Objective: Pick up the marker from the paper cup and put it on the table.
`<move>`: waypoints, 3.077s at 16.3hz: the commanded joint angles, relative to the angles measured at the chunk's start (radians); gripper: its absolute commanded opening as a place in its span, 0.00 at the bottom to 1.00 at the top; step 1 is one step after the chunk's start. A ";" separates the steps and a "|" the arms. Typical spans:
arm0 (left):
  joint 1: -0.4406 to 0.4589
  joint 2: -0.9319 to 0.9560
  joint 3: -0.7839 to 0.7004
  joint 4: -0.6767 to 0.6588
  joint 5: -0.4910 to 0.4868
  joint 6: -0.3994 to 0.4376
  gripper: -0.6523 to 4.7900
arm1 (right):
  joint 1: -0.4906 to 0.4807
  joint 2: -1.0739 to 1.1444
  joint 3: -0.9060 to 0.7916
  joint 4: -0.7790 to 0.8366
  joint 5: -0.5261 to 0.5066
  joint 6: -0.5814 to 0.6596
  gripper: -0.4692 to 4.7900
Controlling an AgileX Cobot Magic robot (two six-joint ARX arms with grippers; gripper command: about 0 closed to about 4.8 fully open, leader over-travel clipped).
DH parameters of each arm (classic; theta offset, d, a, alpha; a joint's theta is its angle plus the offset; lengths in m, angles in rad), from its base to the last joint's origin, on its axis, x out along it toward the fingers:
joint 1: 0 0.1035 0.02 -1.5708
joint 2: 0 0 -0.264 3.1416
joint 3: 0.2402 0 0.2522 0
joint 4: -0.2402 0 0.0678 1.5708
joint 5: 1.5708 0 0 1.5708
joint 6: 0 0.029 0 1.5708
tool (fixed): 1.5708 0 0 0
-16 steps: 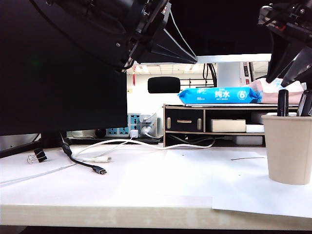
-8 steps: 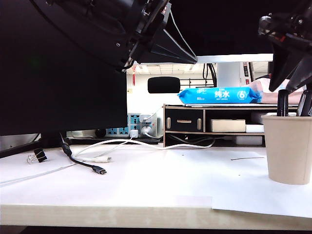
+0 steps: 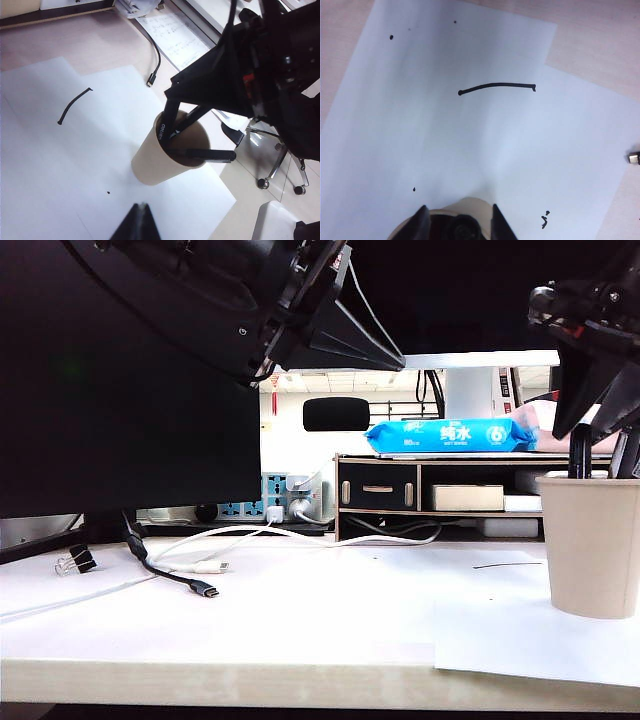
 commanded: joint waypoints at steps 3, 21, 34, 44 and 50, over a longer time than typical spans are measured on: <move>0.000 -0.004 0.007 0.013 0.001 0.006 0.11 | 0.001 -0.003 0.006 0.004 0.003 -0.004 0.34; 0.001 -0.004 0.007 0.013 0.001 0.012 0.11 | 0.001 -0.004 0.007 0.004 -0.002 -0.003 0.23; 0.001 -0.004 0.007 0.012 0.001 0.012 0.11 | 0.001 -0.064 0.184 -0.098 -0.002 -0.007 0.23; 0.002 -0.008 0.007 0.004 -0.041 0.028 0.11 | 0.002 -0.095 0.255 -0.081 -0.060 -0.006 0.23; 0.010 -0.023 0.007 -0.021 -0.077 0.048 0.11 | 0.066 -0.007 0.254 0.018 -0.070 0.002 0.23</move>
